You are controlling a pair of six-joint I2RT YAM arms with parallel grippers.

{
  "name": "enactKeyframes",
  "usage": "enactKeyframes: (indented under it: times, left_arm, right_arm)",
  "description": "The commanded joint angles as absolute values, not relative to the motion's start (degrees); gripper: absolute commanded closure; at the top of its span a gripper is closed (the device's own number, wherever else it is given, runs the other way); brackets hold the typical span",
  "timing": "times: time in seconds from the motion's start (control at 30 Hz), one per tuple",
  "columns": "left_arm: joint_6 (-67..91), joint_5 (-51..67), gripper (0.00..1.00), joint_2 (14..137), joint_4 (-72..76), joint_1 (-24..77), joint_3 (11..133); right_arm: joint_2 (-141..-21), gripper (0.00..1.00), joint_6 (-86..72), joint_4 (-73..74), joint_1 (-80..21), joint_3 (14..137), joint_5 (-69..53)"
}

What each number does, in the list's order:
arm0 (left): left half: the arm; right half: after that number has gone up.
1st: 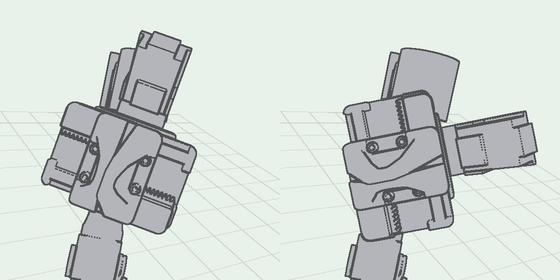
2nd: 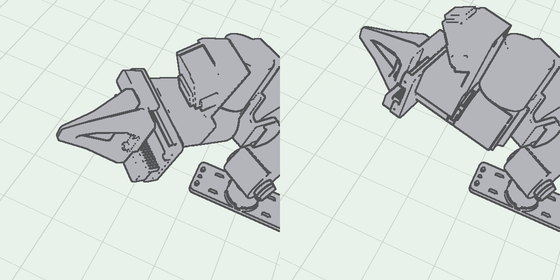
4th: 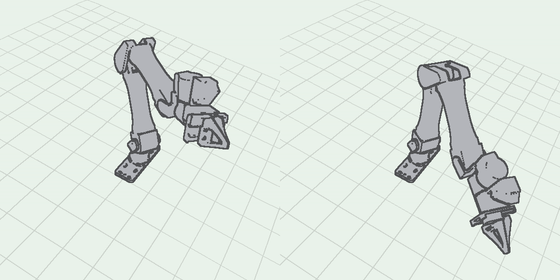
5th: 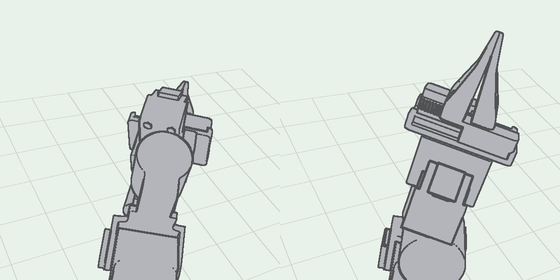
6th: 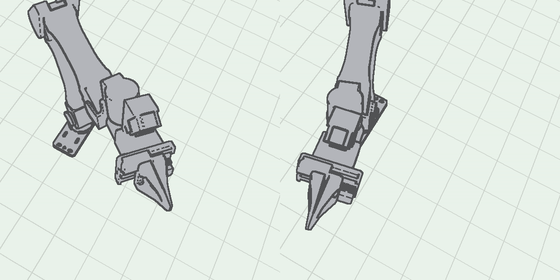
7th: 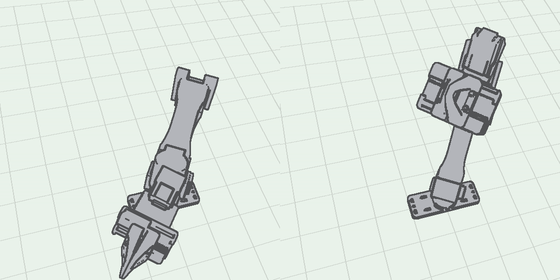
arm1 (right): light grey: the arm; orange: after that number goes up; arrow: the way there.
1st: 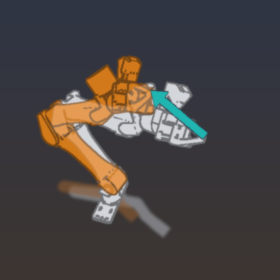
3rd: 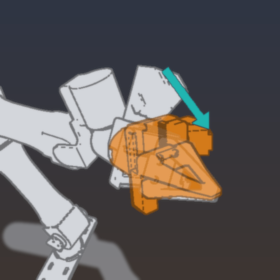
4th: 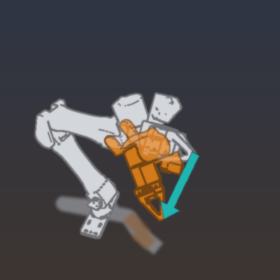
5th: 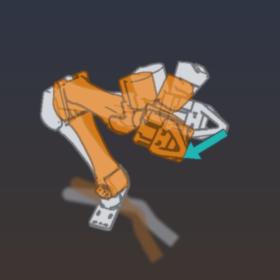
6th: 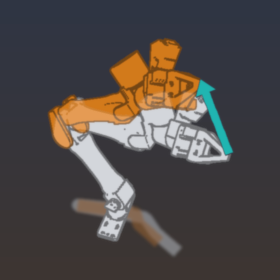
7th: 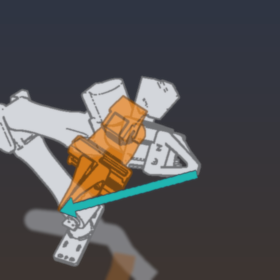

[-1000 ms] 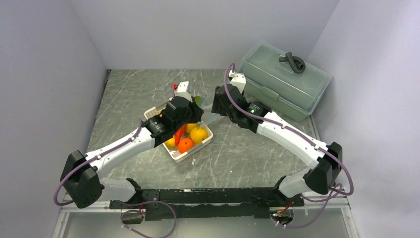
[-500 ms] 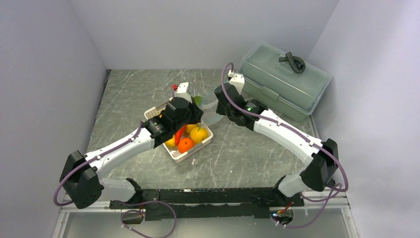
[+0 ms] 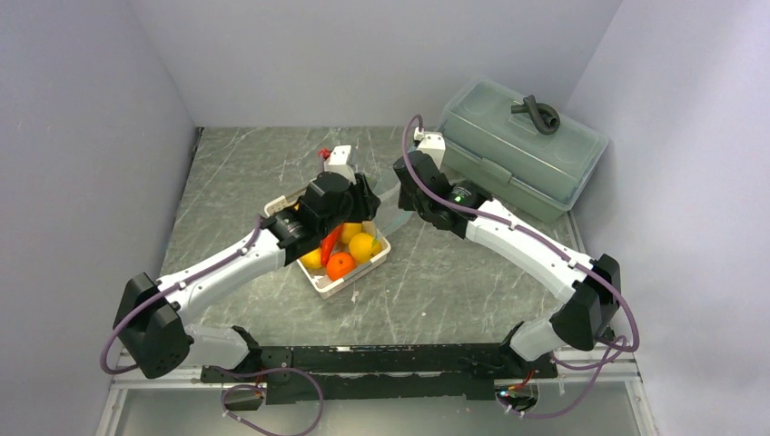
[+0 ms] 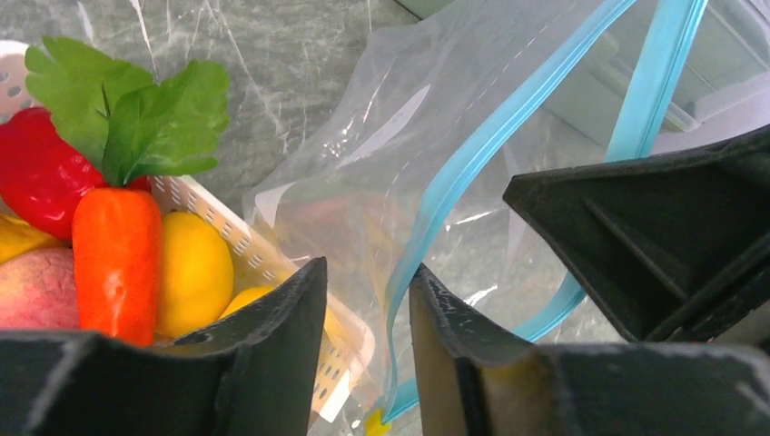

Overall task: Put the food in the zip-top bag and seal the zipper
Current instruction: Open the zipper of the food storage bag.

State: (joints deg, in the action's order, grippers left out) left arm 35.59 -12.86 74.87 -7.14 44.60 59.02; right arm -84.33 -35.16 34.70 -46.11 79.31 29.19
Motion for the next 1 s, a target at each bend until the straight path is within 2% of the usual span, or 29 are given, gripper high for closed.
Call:
enactKeyframes:
  times: [0.0, 0.23, 0.43, 0.77, 0.83, 0.9, 0.97]
  left_arm:
    - [32.44, -12.56, 0.54, 76.86, -6.9, 44.42, 63.37]
    - [30.41, -11.96, 0.52, 79.63, -7.65, 44.45, 66.4]
    - [28.85, -12.53, 0.57, 80.97, -8.88, 44.46, 68.04]
    - [25.54, -12.75, 0.71, 82.97, -9.77, 44.53, 71.34]
    - [24.81, -12.5, 0.79, 83.41, -10.01, 44.51, 72.08]
    - [23.79, -12.52, 0.99, 83.79, -10.81, 44.48, 73.06]
    - [22.85, -13.47, 1.0, 83.79, -11.7, 44.53, 74.17]
  right_arm:
    - [-83.06, 1.0, -33.1, 34.98, -46.1, 81.94, 27.97]
    - [-82.87, 1.0, -32.48, 35.26, -46.15, 81.96, 27.04]
    - [-83.11, 1.0, -31.84, 35.67, -46.19, 82.24, 26.43]
    - [-83.62, 1.0, -31.12, 36.17, -46.14, 82.52, 25.52]
    - [-83.75, 1.0, -30.93, 36.48, -46.19, 82.76, 25.54]
    - [-83.72, 1.0, -30.72, 36.77, -46.19, 83.0, 25.6]
    - [-83.41, 1.0, -30.44, 37.06, -46.2, 83.14, 25.66]
